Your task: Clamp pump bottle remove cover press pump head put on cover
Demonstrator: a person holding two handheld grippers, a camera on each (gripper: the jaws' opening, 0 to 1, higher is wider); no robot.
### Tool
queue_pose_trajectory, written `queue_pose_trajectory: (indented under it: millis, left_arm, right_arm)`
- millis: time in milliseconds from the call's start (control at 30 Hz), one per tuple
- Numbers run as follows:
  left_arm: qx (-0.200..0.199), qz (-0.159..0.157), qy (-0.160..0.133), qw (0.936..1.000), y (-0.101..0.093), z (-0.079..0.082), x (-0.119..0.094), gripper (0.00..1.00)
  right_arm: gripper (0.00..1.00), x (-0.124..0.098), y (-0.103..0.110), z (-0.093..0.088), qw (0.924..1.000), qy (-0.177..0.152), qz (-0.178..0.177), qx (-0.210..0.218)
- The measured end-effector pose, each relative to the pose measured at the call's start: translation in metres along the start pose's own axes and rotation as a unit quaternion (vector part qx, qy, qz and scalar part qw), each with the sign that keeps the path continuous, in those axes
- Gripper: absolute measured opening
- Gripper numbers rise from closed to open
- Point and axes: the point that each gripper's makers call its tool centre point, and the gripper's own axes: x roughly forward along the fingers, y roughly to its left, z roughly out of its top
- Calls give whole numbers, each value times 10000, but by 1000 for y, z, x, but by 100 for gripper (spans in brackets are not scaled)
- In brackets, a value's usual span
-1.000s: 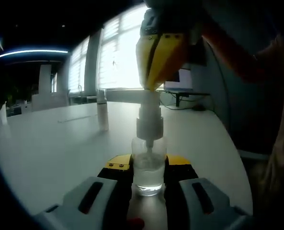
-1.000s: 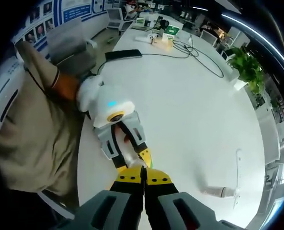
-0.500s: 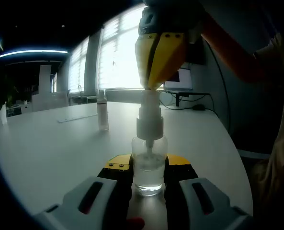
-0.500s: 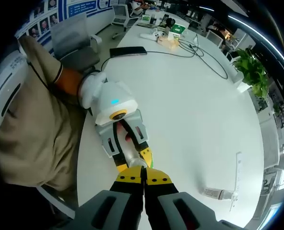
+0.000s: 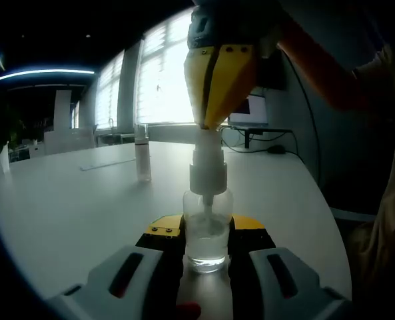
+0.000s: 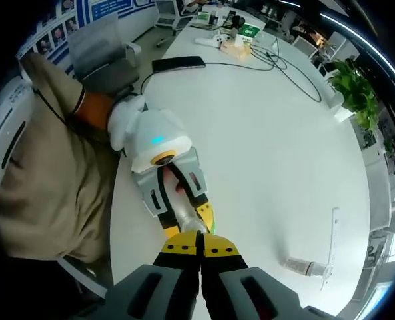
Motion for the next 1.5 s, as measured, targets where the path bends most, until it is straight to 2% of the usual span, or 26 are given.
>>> queue_pose_trajectory:
  millis: [300,633,1067,1200,1500]
  left_arm:
    - [-8,1,1,10000,2,-1,0,16]
    - [-18,4,3,10000,1,0,0,16]
    - [-19,-9,-3,10000,-1,1,1,16]
    - [-10,-9,-5,10000,1,1,1,16]
    - [-18,-20,-8,10000,3,0,0,16]
  right_arm:
    - [0,4,-1,-2,9998,166,99,88]
    - [0,5,0,-1,9989,456,39,-103]
    - [0,0,-2,-2,9997,215,42,58]
    - [0,-3,0,-1,9998,168,2,-89]
    - [0,-3,-1,0,9997,150,-103,-131]
